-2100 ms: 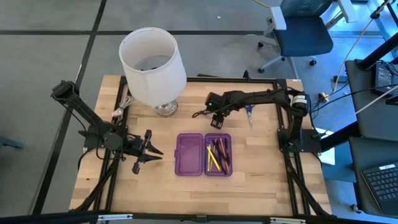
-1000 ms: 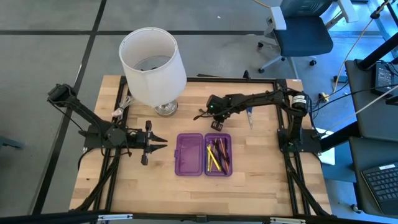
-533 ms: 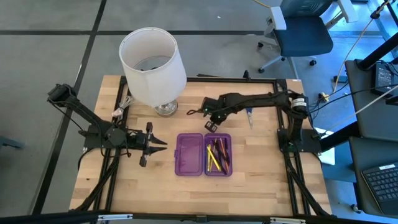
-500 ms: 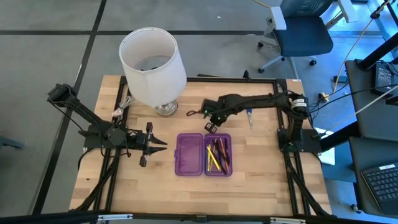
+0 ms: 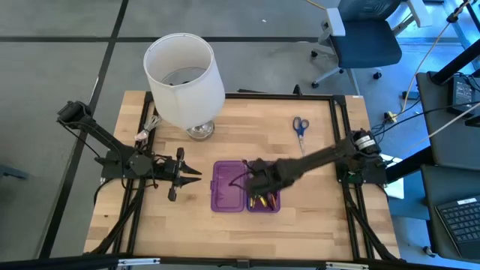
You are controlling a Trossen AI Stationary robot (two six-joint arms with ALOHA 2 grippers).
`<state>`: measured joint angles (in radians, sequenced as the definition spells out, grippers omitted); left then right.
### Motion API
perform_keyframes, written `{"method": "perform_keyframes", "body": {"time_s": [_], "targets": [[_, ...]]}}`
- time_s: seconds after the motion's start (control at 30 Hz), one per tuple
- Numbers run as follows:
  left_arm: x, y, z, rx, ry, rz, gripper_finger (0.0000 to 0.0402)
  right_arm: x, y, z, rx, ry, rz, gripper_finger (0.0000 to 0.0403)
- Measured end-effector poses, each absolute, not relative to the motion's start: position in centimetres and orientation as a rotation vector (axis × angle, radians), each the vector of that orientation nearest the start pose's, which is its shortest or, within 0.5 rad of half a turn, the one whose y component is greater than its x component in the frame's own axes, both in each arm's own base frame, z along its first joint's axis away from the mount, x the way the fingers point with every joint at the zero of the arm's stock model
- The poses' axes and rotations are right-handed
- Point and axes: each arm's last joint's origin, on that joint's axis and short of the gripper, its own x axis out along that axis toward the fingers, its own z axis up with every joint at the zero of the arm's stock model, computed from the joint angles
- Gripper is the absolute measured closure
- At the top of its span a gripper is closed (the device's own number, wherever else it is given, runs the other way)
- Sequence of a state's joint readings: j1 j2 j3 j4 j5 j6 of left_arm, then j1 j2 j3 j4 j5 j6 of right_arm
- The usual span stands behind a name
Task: Pick & place school supplies into a supply box
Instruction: Put the transparent pen into the purple supply box, then put the blue scissors into the purple supply box
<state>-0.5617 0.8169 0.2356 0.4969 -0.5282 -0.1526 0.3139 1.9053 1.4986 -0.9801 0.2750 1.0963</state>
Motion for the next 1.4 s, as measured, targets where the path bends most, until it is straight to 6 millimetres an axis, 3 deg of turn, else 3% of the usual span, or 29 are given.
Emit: {"method": "perform_keyframes", "body": {"time_s": [0.17,0.33,0.67,0.87,1.2,1.4], "targets": [[15.1,-7.9,20.4,-0.127,0.078,-0.056,0.0327,35.0,13.6,20.5,0.592,1.141,-0.737,0.0357],[15.1,-7.9,20.4,-0.127,0.078,-0.060,0.0327,35.1,14.7,18.4,0.598,1.176,-0.787,0.0355],[15.0,-7.8,20.4,-0.143,0.074,-0.042,0.0327,35.4,14.8,17.3,0.618,1.231,-0.772,0.0354],[13.5,-6.5,21.2,-0.143,0.064,0.075,0.0327,35.5,14.8,17.3,0.592,1.254,-0.723,0.0353],[11.3,-5.7,22.8,-0.110,-0.020,-0.135,0.0327,35.6,14.2,17.6,0.526,1.262,-0.700,0.0321],[10.4,-5.2,23.3,-0.086,-0.065,-0.144,0.0327,35.4,14.5,17.8,0.548,1.343,-0.612,0.0318]]}}
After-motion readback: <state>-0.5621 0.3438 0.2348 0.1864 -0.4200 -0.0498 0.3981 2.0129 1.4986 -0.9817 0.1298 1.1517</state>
